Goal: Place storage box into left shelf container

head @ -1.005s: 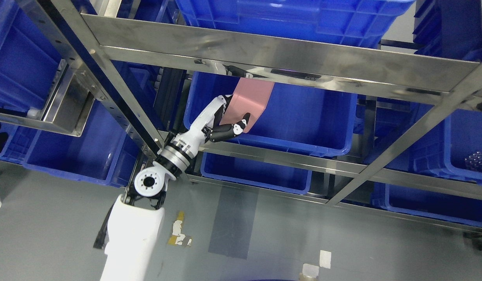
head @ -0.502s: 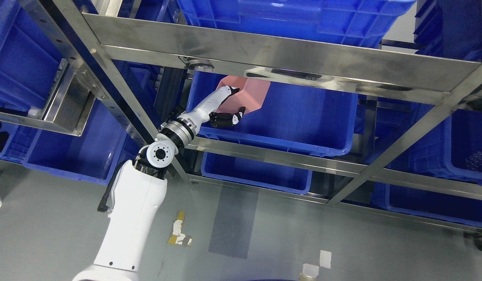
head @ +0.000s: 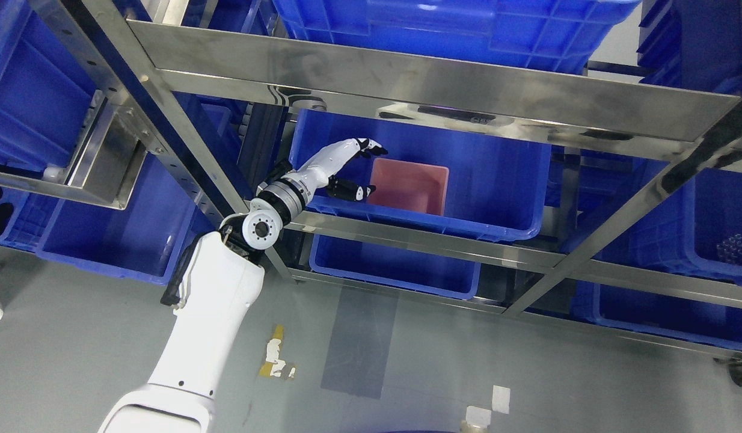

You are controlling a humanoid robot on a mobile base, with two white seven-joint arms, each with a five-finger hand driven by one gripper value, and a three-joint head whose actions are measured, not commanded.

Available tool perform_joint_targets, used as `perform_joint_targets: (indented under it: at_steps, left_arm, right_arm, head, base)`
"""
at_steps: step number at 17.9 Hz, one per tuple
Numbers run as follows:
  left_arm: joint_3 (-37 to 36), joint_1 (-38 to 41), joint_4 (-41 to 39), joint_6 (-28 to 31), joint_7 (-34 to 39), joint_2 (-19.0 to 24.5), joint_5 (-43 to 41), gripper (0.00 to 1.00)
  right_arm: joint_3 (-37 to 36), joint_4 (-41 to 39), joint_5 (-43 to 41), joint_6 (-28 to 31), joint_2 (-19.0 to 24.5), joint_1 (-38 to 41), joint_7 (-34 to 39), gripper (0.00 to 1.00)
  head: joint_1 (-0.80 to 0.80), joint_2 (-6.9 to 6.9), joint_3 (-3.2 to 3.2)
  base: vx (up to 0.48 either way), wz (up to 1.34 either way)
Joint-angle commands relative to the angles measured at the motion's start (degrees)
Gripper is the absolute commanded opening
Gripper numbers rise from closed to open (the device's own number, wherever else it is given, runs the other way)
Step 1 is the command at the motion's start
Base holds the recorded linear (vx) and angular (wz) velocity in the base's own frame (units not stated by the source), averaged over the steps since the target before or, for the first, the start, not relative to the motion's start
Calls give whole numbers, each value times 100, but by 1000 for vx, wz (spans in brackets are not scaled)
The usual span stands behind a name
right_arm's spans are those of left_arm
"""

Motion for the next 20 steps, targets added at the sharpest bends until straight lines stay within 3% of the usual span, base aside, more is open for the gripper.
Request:
perform_joint_targets:
  at_steps: [1, 4, 8, 11, 15, 20]
  left_arm:
    - [113, -144, 17, 28, 259, 89, 329, 86]
    - [123, 75, -589, 90, 1312, 89, 1935, 88]
    - [96, 1022, -2414, 633, 2167, 89, 3625, 98]
    - [219, 2024, -3681, 758, 2309, 89, 3680, 100]
    - [395, 2984, -3755, -146, 2353, 89, 3681, 100]
    - [641, 3231, -3746, -174, 2388, 89, 3681, 100]
  right_arm:
    - [0, -100, -123, -3, -100, -26, 3, 100]
    - [0, -100, -123, -3, -100, -26, -6, 100]
    - [0, -100, -123, -3, -100, -26, -6, 100]
    - [0, -100, -123, 6, -100, -26, -6, 100]
    - [0, -100, -123, 6, -100, -26, 3, 100]
    - [0, -100, -123, 6, -100, -26, 3, 100]
  head:
    - [0, 0, 0]
    - [0, 0, 0]
    - [0, 0, 0]
    - [0, 0, 0]
    - [0, 0, 0]
    - [0, 0, 0]
  base:
    - [0, 0]
    - [0, 0]
    - [0, 0]
    - [0, 0]
    - [2, -7]
    - [-4, 15]
